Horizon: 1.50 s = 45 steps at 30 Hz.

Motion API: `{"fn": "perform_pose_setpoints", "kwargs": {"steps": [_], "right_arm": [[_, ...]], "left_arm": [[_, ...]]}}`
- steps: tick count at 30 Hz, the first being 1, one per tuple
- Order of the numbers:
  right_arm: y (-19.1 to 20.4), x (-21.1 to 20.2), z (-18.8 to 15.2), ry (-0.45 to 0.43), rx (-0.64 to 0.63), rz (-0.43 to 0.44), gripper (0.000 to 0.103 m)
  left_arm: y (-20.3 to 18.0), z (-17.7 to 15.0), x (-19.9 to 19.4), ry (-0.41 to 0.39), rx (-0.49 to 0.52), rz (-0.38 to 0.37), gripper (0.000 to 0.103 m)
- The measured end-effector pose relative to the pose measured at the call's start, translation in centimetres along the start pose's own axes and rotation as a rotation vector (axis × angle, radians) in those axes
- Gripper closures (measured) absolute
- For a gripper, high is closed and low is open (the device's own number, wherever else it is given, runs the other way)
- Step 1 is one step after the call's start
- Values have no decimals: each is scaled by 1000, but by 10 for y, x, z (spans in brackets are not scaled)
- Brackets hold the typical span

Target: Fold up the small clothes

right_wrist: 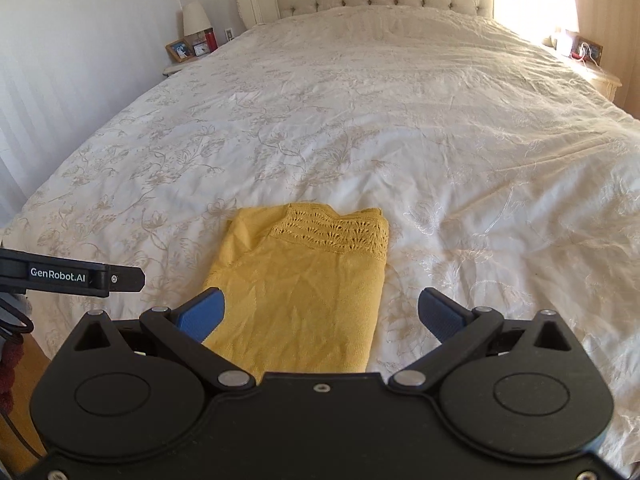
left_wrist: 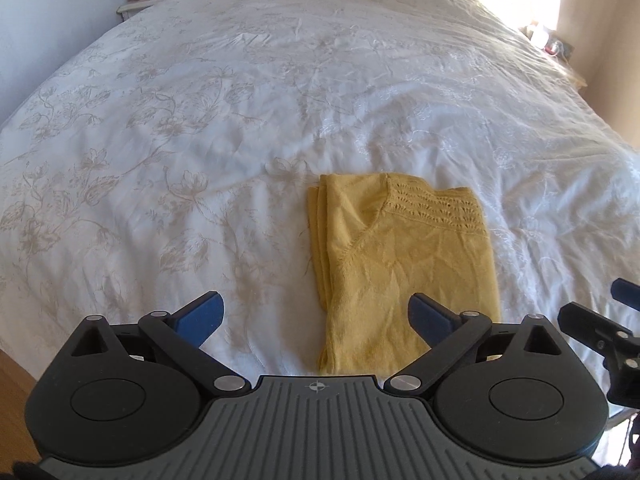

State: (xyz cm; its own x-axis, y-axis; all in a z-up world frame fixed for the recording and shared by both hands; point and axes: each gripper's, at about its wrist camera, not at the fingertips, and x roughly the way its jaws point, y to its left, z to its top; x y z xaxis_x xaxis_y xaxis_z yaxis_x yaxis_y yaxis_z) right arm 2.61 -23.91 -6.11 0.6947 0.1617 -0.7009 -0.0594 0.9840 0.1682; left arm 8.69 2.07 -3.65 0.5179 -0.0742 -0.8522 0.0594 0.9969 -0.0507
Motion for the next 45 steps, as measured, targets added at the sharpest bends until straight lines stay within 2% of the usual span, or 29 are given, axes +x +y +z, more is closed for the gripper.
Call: {"fn": "perform_pose_setpoints", "kwargs": {"steps": [8,11,13,16,19,22,29,45], "right_arm": [[17,-37,-5,-74,-8,-154,1],[19,-45,-5,-66,15,-193,1],[20,-48,-6,-53,20,-192,1],[21,-52,-7,-44,47,-180,1],[21,-54,-9,-15,84,-131,1],[24,-53,-11,9,98,-107,1],[29,-51,-12,26,86,-114,1],[27,-52,-15,37,114,-115,1]], "left_arm": [[-10,-12,-33,-48,34,67,3],[-15,-16,-41,-50,62,112,3],[-17,-19,-46,-56,78,126,3],[-14,-23,-51,-50,58,103,3],[-8,-25,-52,-28,37,76,3],[-6,-27,-52,-19,37,83,3],[-8,-35,-48,28,57,93,3],[-11,-38,-42,57,57,57,3]]}}
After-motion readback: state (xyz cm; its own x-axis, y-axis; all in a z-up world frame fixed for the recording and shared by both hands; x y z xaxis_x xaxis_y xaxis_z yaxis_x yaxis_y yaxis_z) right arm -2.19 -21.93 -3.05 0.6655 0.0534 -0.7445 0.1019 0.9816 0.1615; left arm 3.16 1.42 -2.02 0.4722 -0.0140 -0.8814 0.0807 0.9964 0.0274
